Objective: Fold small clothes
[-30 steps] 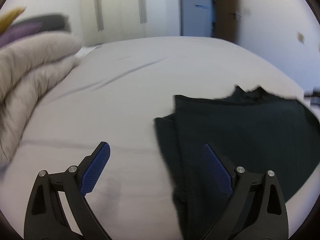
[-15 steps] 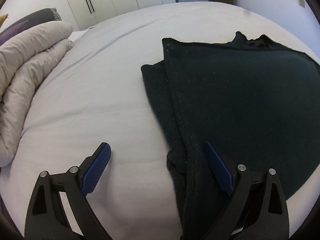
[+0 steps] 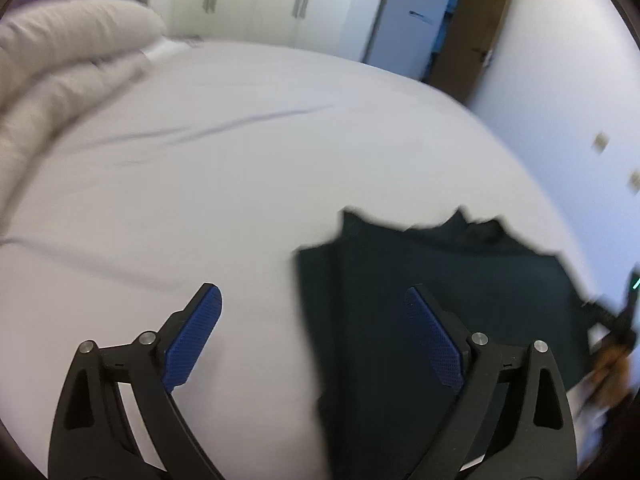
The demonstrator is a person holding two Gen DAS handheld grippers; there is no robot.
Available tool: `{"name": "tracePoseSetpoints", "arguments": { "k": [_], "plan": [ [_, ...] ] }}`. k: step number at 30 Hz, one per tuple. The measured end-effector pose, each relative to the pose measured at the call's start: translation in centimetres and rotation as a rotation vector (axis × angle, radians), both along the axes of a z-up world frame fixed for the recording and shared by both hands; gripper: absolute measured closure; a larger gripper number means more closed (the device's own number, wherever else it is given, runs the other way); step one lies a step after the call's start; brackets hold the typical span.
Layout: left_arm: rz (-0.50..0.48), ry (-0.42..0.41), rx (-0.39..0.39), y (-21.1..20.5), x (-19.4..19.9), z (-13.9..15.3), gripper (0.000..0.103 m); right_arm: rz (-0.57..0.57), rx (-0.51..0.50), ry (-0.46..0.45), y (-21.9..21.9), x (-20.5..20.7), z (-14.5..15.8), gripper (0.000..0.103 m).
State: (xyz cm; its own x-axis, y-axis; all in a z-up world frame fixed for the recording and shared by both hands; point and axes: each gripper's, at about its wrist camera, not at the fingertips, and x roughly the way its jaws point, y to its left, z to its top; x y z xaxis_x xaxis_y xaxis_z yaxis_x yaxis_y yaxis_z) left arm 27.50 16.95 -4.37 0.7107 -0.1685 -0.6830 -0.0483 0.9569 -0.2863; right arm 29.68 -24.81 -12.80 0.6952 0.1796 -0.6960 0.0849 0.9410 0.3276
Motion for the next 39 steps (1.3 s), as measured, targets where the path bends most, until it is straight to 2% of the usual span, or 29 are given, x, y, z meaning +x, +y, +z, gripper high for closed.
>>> {"name": "tracePoseSetpoints", "arguments": {
  "k": [1, 3, 7, 9, 16, 20, 22, 24, 26, 29, 30, 31, 35, 36, 37, 39],
  "plan": [
    [-0.026, 0.019, -0.051, 0.3, 1.4, -0.3, 0.009, 0.001, -0.003, -0.001, 0.0, 0.0, 0.0, 0.044],
    [-0.053, 0.115, -0.124, 0.7, 4.2, -1.6, 0.012, 0.003, -0.001, 0.0, 0.0, 0.1, 0.1, 0.044],
    [-0.058, 0.192, -0.171, 0.9, 6.6, -3.2, 0.046, 0.017, -0.017, 0.005, 0.3, 0.1, 0.1, 0.044],
    [-0.064, 0.216, -0.221, 1.3, 6.8, -3.8, 0.052, 0.021, -0.02, 0.005, 0.4, 0.1, -0.1, 0.044],
    [-0.08, 0.247, -0.248, 1.6, 7.5, -4.3, 0.053, 0.016, -0.032, 0.005, 0.8, 0.3, -0.3, 0.044],
    [-0.027, 0.186, -0.256, 2.4, 6.3, -2.5, 0.053, 0.019, -0.035, 0.004, 0.9, 0.3, -0.3, 0.044],
    [-0.045, 0.171, -0.264, 2.3, 6.1, -2.0, 0.053, 0.02, -0.034, 0.004, 0.9, 0.3, -0.3, 0.044],
    [-0.106, 0.221, -0.226, 1.1, 6.4, -2.4, 0.053, 0.02, -0.038, 0.006, 1.0, 0.4, -0.4, 0.044],
    [-0.149, 0.27, -0.227, 0.0, 6.8, -3.3, 0.053, 0.018, -0.039, 0.006, 1.1, 0.5, -0.4, 0.044],
    [-0.155, 0.301, -0.232, -0.9, 6.9, -4.7, 0.053, 0.019, -0.041, 0.006, 1.2, 0.5, -0.4, 0.044],
    [-0.154, 0.3, -0.231, -1.1, 6.9, -4.9, 0.056, 0.023, -0.043, 0.006, 1.2, 0.5, -0.4, 0.044],
    [-0.154, 0.3, -0.23, -1.2, 7.0, -5.0, 0.065, 0.027, -0.045, 0.007, 1.2, 0.5, -0.4, 0.044],
    [-0.132, 0.307, -0.238, -1.0, 7.6, -5.4, 0.083, 0.028, -0.046, 0.006, 1.2, 0.6, -0.5, 0.044],
    [-0.123, 0.305, -0.231, -1.0, 7.6, -5.5, 0.093, 0.028, -0.048, 0.006, 1.2, 0.6, -0.5, 0.044],
    [-0.118, 0.304, -0.229, -0.9, 7.6, -5.6, 0.097, 0.027, -0.05, 0.005, 1.2, 0.6, -0.5, 0.044],
    [-0.113, 0.293, -0.22, -1.0, 7.4, -5.7, 0.098, 0.025, -0.055, 0.006, 1.2, 0.7, -0.5, 0.044]
  ]
}}
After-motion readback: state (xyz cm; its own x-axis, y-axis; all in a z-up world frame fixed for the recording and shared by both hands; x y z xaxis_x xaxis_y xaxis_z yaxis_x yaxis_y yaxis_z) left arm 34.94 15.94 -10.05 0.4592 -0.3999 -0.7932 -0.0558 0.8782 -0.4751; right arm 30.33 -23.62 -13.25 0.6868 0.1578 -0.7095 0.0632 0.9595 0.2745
